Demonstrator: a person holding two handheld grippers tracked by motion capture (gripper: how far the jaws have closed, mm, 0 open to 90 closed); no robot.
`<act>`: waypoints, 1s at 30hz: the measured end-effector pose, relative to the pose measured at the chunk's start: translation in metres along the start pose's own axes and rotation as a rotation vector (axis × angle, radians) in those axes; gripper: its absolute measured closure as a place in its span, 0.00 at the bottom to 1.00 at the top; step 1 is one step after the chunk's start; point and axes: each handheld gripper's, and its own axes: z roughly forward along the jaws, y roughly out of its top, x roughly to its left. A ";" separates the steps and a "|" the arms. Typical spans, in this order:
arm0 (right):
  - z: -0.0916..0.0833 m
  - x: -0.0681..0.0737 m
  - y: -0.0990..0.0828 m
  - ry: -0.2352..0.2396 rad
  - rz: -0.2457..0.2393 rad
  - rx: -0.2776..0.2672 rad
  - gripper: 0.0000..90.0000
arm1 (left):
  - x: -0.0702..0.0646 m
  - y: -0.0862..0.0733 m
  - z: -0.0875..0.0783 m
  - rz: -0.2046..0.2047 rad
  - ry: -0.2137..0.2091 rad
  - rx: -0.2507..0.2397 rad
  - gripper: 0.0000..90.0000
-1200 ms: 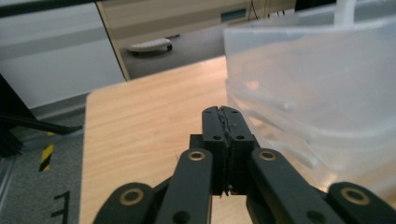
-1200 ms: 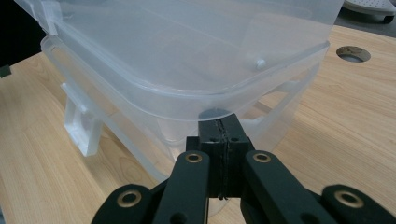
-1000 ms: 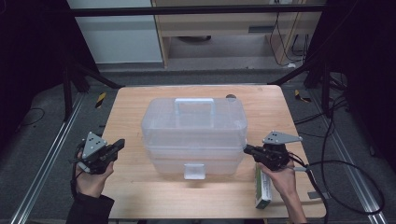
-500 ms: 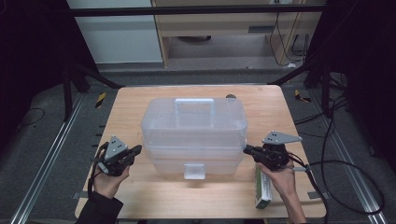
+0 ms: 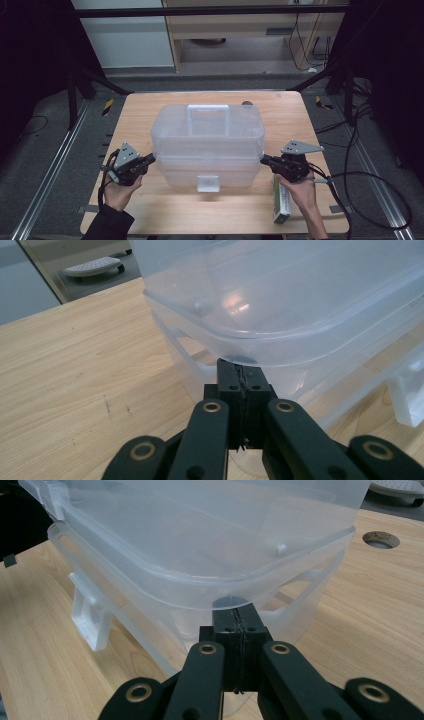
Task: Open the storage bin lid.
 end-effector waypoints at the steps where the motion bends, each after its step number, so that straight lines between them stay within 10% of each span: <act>1: 0.000 0.000 0.000 0.001 0.002 -0.002 1.00 | 0.000 0.000 0.000 0.000 0.001 -0.004 0.99; 30: 0.000 -0.006 0.024 -0.007 -0.013 -0.084 1.00 | 0.001 0.027 -0.001 0.001 -0.003 -0.076 0.99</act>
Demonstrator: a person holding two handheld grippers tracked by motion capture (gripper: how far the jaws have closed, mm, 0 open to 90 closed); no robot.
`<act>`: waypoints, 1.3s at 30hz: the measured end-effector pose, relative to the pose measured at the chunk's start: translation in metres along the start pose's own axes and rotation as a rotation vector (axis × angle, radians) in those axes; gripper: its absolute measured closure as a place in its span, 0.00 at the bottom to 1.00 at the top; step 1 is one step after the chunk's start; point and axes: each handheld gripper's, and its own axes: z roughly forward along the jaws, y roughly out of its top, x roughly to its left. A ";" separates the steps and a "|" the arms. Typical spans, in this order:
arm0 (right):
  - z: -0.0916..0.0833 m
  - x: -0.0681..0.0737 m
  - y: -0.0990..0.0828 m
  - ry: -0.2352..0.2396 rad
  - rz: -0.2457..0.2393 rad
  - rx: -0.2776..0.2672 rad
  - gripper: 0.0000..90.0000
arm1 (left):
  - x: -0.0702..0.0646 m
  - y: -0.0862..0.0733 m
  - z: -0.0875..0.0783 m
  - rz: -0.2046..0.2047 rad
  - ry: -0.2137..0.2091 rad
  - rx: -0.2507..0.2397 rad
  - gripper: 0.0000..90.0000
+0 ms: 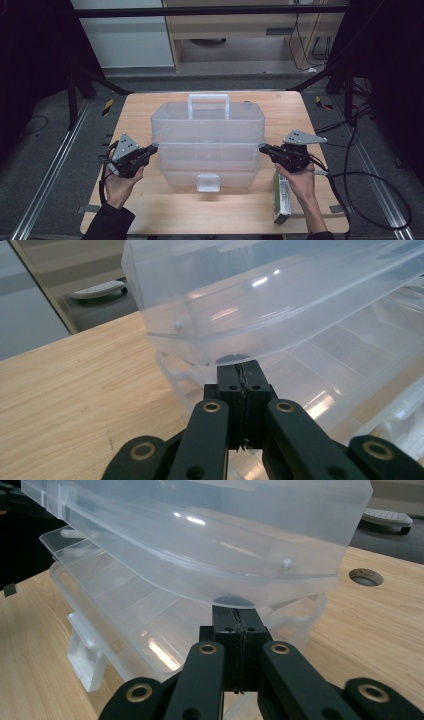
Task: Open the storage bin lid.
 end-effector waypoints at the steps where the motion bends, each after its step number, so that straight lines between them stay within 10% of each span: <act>1: 0.000 0.000 0.000 0.000 0.000 0.000 1.00 | 0.000 0.000 0.000 0.000 0.000 0.000 0.99; 39: 0.001 -0.010 0.017 0.003 -0.035 -0.045 1.00 | 0.007 0.017 0.009 -0.021 0.004 -0.064 0.99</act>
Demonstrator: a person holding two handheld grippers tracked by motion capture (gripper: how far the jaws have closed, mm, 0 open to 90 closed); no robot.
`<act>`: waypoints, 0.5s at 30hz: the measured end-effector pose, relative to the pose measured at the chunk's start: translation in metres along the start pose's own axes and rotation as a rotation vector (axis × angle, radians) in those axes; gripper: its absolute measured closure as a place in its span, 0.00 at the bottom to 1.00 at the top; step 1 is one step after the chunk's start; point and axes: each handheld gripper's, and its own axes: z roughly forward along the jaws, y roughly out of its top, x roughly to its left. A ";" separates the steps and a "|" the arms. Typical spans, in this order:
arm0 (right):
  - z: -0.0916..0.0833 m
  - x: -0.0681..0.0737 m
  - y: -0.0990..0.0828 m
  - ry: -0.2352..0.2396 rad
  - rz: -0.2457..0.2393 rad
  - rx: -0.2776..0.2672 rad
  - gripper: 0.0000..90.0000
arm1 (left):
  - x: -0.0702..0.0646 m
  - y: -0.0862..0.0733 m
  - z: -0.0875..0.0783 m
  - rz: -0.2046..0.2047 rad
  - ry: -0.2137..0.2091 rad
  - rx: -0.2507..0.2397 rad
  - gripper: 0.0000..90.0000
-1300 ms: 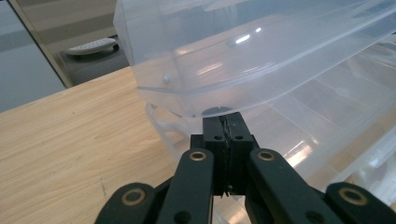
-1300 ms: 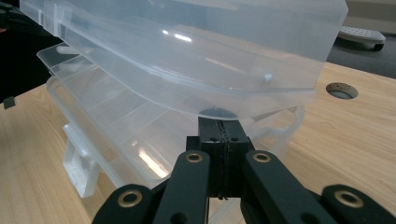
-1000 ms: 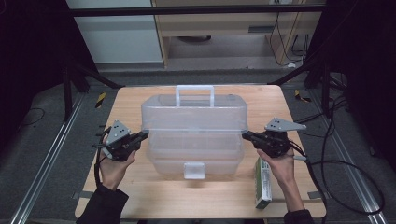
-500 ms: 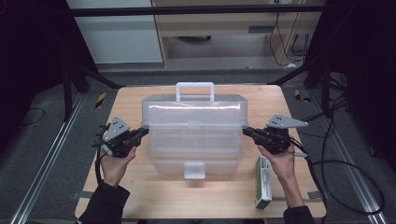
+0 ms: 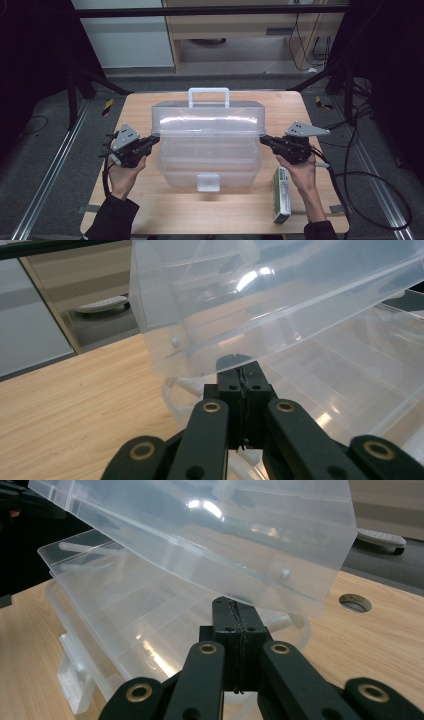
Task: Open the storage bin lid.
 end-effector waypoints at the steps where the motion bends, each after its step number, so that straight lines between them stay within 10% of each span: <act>1: 0.000 0.000 0.000 0.000 0.000 0.000 1.00 | 0.000 0.000 0.000 0.000 0.000 0.000 0.99; 15: 0.001 0.001 -0.002 0.004 0.004 0.024 1.00 | -0.001 -0.011 0.001 0.002 0.051 0.041 0.82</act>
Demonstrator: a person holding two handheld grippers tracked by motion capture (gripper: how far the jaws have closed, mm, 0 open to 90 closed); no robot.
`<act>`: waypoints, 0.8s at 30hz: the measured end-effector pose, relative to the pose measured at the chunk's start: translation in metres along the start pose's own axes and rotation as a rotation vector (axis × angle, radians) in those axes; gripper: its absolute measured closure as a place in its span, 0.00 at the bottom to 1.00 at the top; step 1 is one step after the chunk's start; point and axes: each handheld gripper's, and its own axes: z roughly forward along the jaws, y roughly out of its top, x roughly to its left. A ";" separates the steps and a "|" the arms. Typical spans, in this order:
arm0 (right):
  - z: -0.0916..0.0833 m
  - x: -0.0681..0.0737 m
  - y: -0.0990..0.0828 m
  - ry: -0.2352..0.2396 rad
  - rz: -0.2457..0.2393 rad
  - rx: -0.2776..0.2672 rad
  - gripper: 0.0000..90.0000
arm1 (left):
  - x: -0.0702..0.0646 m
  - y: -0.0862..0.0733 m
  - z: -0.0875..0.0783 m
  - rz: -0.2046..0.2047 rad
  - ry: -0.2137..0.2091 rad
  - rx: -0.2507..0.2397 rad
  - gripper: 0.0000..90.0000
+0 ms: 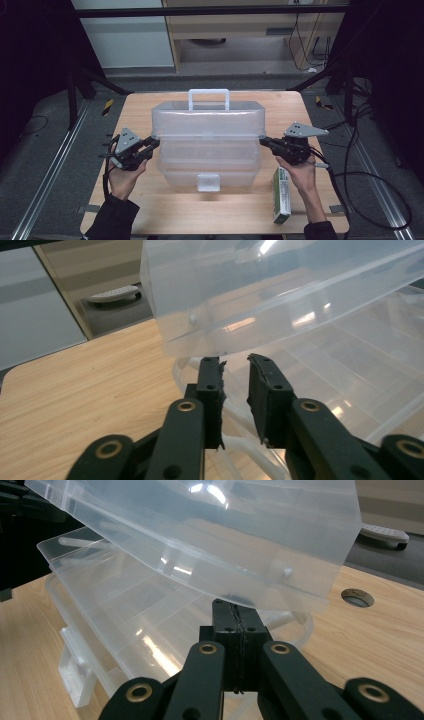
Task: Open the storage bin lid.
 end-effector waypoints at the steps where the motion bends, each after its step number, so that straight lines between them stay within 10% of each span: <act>1: 0.000 0.000 0.000 -0.001 0.000 0.001 1.00 | 0.000 -0.001 0.002 -0.003 0.009 0.005 0.80; 24: 0.002 0.000 -0.001 -0.005 -0.002 0.012 1.00 | 0.003 0.003 0.005 0.005 0.070 -0.026 0.64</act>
